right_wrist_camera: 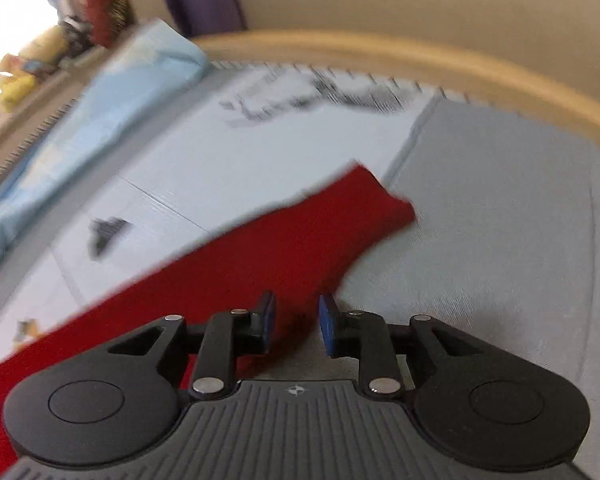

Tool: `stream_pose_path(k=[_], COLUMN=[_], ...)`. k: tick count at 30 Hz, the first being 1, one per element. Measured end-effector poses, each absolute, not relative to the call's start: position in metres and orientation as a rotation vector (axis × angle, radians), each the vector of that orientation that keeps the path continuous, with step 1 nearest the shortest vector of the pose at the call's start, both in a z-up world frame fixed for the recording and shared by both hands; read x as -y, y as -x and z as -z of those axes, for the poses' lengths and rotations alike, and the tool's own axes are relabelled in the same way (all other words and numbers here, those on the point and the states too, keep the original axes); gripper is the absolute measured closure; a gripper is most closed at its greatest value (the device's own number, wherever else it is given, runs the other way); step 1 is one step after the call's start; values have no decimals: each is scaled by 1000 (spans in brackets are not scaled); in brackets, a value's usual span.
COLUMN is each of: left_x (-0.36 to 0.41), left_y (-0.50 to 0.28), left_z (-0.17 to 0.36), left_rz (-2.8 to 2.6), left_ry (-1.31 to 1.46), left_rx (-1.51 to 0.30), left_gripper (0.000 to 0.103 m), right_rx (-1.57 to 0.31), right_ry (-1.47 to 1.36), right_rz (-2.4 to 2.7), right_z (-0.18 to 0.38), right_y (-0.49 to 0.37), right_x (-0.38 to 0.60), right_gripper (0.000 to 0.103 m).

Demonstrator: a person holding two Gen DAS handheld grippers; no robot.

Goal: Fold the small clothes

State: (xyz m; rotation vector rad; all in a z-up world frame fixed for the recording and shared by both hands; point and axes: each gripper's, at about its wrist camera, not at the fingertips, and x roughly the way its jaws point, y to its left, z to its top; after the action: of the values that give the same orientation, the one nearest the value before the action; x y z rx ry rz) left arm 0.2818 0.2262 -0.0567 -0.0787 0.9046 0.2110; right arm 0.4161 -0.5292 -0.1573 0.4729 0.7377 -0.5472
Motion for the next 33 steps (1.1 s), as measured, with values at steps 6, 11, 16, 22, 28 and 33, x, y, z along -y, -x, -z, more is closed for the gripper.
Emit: stream_pose_path(k=[6, 11, 16, 22, 28, 33], left_x=[-212, -195, -184, -175, -176, -193], left_y=[-257, -223, -170, -86, -33, -32], left_z=[40, 19, -8, -16, 33, 101], left_rz=[-177, -136, -105, -121, -143, -179], left_ry=[70, 72, 103, 135, 245, 356], left_rx=[-790, -777, -792, -784, -857, -981], left_gripper=[64, 64, 64, 66, 66, 67], right_rx=[-655, -658, -753, -825, -955, -1074], right_ry=[-415, -331, -305, -356, -337, -279], right_rz=[281, -22, -183, -155, -82, -51], right_z=[77, 18, 10, 41, 95, 130], right_y=[-389, -326, -244, -173, -163, -177], right_x=[470, 412, 381, 378, 380, 372], right_gripper=[76, 61, 58, 58, 57, 56])
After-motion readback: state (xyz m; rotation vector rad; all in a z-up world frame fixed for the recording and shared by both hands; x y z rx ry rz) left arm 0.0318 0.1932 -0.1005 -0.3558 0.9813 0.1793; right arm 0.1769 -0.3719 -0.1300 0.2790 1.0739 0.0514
